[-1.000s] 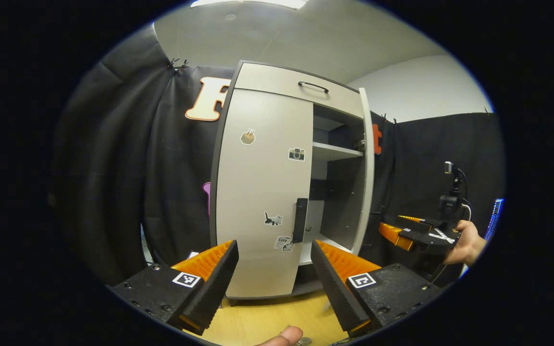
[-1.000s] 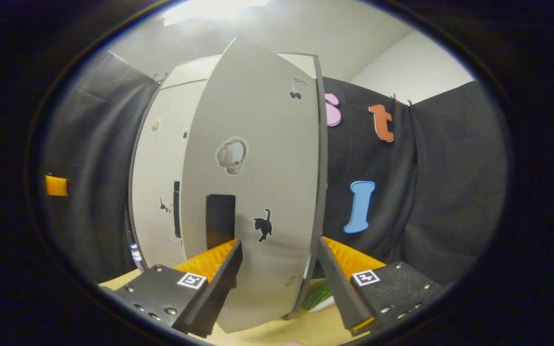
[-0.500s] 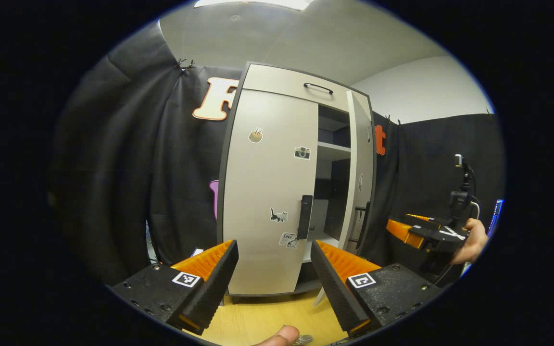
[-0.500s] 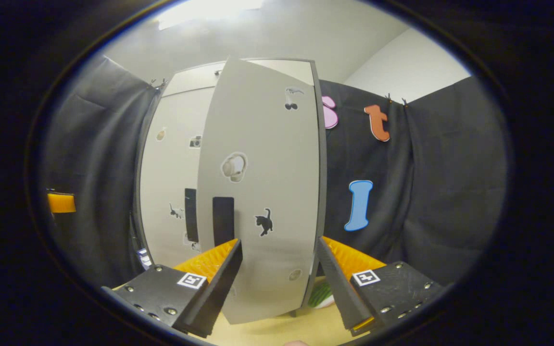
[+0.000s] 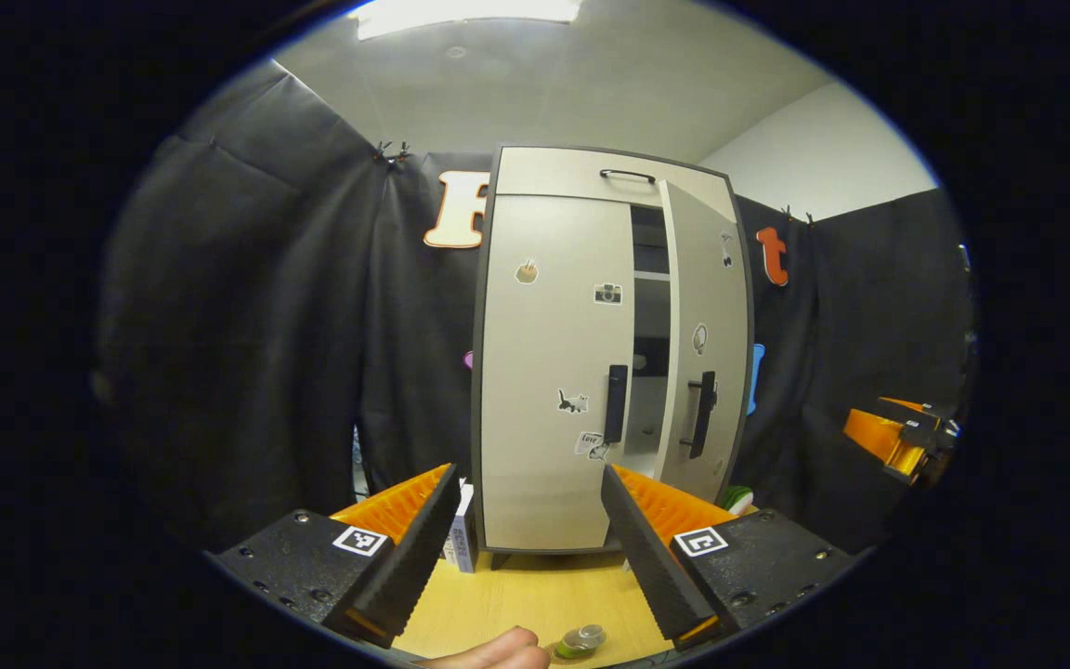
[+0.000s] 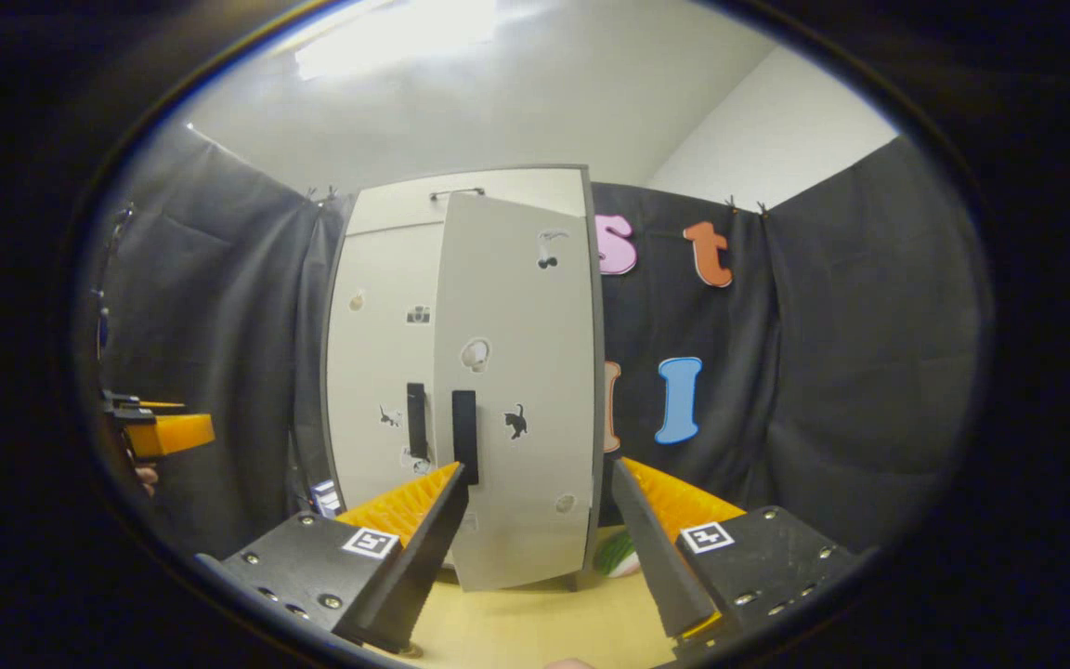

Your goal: Grasp the bottle in the cabinet with the left hand and place it on the coaster, then close the right door with the right hand and the left door with the left hand.

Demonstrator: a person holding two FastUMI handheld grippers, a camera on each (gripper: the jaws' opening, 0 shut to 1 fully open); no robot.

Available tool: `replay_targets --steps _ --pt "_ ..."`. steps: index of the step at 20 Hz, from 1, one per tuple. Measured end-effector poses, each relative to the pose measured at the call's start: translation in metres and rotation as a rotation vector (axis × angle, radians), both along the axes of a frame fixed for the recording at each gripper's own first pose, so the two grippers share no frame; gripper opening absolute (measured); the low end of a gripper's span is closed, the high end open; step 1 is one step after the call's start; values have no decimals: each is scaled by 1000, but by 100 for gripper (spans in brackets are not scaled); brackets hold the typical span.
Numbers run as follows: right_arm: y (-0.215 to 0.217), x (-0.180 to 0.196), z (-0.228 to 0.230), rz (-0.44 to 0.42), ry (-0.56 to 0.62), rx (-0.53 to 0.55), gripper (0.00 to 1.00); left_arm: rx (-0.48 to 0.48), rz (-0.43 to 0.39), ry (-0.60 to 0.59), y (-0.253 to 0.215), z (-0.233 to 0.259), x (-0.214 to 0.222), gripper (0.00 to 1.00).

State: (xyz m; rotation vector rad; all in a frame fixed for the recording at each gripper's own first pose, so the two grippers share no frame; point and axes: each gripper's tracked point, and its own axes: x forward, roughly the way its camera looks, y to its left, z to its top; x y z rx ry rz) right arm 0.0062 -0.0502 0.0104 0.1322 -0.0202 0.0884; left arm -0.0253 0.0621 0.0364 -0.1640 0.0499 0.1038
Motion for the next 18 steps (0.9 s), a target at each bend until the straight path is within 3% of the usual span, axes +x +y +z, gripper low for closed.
replay_targets --steps 2,6,7,12,18 --pt "-8 -17 5 -9 -2 16 95 3 8 -33 -6 13 -5 92" --pt "-18 -36 11 -33 -8 3 95 0 -42 -63 -23 26 -3 99" --pt "-20 -39 14 -43 -9 -1 95 -5 -65 -67 -27 29 0 96" --pt "-12 -38 32 -42 -26 -4 95 -3 -95 -69 -19 53 11 96" --pt "-2 -37 29 -48 -26 -6 94 12 -124 -15 -12 33 18 96"
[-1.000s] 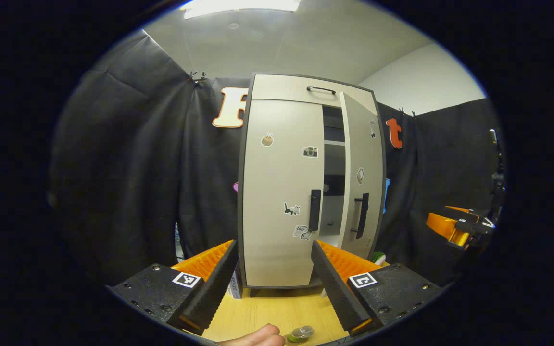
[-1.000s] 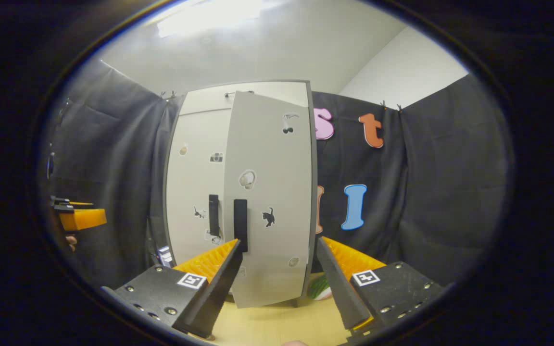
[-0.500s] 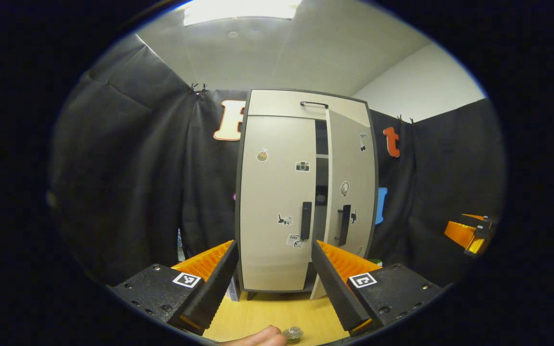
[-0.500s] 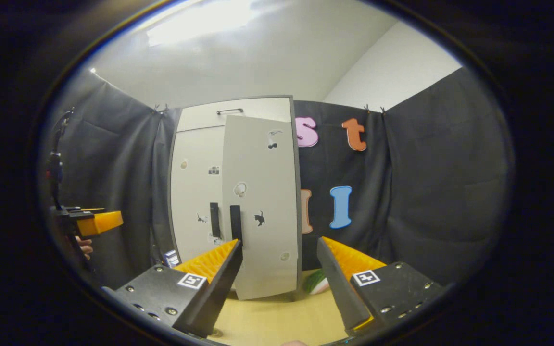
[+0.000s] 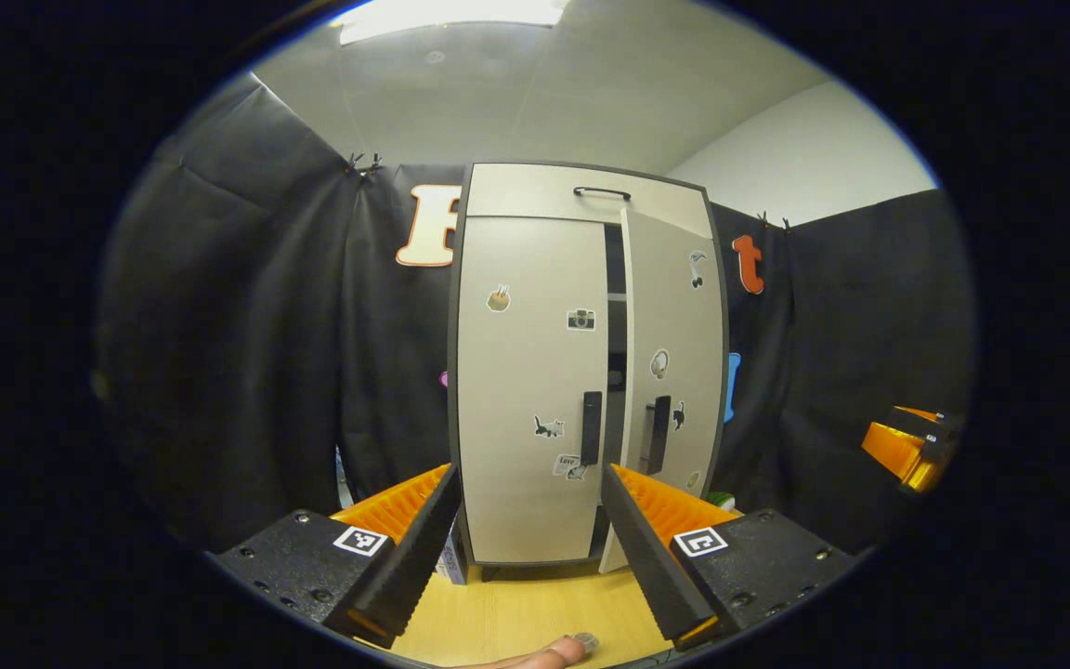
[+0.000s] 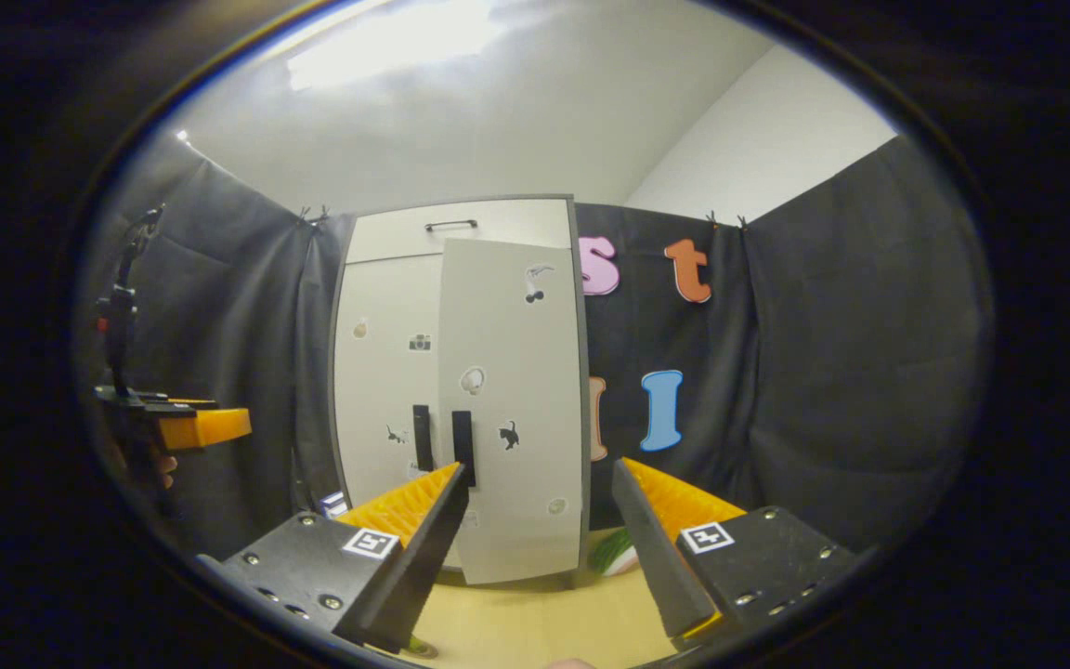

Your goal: Grasp the bottle in the cabinet with the left hand and place it on the coaster, then close the right door with the right hand and the left door with the left hand.

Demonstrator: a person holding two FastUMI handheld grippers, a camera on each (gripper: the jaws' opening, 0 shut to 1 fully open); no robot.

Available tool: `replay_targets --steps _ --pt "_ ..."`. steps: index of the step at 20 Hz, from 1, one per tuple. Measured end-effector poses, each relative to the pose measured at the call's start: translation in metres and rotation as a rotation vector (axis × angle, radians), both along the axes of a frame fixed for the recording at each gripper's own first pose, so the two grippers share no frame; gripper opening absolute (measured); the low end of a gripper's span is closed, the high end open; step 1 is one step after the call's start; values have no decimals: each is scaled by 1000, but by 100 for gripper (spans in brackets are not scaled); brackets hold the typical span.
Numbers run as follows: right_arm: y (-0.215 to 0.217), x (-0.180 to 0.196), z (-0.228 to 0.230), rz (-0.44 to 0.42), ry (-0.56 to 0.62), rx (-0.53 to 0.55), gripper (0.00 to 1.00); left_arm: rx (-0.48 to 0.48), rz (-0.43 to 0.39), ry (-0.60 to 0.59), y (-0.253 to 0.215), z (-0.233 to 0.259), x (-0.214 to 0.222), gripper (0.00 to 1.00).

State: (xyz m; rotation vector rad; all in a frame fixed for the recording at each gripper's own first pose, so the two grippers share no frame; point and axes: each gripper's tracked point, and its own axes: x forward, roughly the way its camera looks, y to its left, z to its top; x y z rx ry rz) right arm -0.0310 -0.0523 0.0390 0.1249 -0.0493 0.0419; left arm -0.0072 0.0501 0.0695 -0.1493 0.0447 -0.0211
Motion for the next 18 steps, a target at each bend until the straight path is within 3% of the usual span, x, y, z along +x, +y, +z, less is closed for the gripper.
replay_targets --steps 14,15,16,17,18 --pt "-5 -11 2 -45 -26 -50 92 -8 -14 25 15 -17 13 96" --pt "-3 -12 4 -42 -35 -51 95 -8 -15 19 15 -17 15 92" --pt "-2 -12 5 -41 -43 -49 94 -2 -12 15 15 -18 16 96" --pt "-2 -13 6 -42 -51 -49 92 5 -12 10 16 -19 16 92" --pt "-3 -12 7 -40 -58 -49 92 8 -14 5 15 -19 17 96"
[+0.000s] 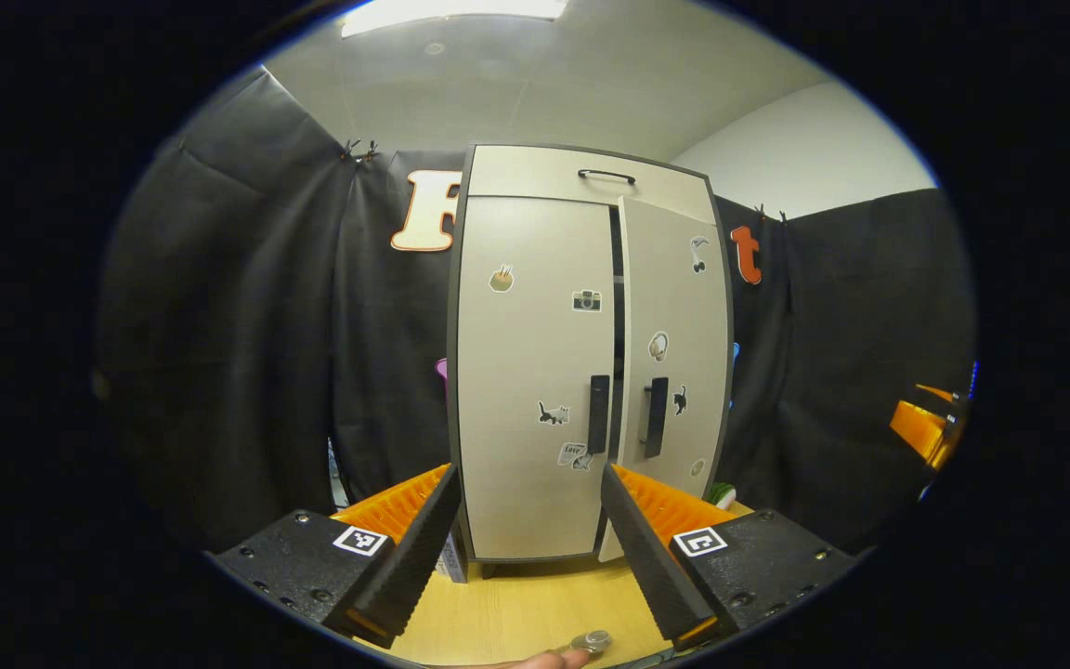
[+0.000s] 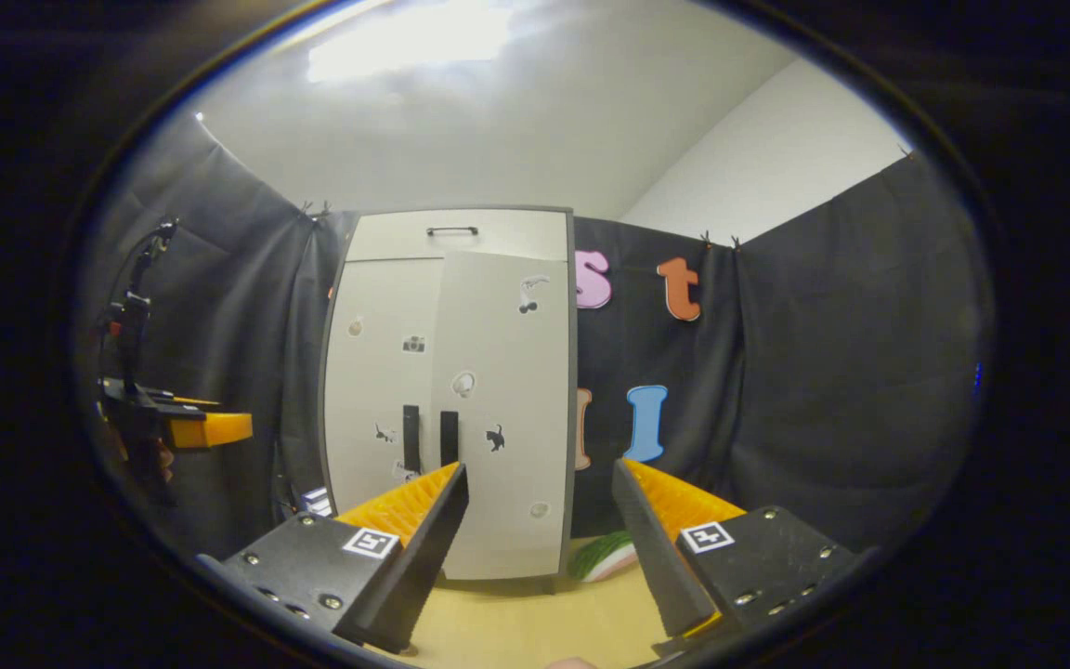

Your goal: Grasp the bottle in the cabinet with the left hand and place it on the coaster, then close the right door with the right hand and the left door with the left hand.

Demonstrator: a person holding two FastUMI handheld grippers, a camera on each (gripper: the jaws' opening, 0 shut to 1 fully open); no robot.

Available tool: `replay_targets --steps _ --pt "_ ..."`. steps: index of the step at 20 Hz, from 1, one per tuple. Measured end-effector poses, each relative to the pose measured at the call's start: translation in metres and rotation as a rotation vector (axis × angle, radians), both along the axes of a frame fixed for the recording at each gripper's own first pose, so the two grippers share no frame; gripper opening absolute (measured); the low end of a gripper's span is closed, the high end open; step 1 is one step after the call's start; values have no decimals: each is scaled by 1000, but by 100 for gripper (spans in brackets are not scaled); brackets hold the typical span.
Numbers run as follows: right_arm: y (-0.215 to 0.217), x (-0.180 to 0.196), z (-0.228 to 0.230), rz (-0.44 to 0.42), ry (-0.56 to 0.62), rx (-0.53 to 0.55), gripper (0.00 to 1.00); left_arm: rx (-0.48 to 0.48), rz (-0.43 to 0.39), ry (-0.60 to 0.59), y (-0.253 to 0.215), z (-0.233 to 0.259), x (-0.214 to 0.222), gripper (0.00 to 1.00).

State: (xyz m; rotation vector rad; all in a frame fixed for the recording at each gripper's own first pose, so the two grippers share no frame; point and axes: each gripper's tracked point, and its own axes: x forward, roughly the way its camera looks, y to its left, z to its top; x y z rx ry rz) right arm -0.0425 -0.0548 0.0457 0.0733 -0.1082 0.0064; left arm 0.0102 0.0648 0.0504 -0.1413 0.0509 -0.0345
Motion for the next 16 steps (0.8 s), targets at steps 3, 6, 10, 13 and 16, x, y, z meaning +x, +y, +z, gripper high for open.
replay_targets --steps 3,6,10,13,16 --pt "-6 0 1 -22 -2 -10 95 -12 -7 -2 -6 -2 1 96" --pt "-14 1 2 -51 8 -4 94 -36 -23 13 -12 -3 4 96" --pt "-14 2 6 -78 7 3 95 -42 -38 1 -9 3 8 96" --pt "-4 3 12 -79 -7 0 94 -62 -52 -16 -4 8 11 96" --pt "3 5 9 -93 0 9 94 -75 -68 -15 -2 7 14 96"
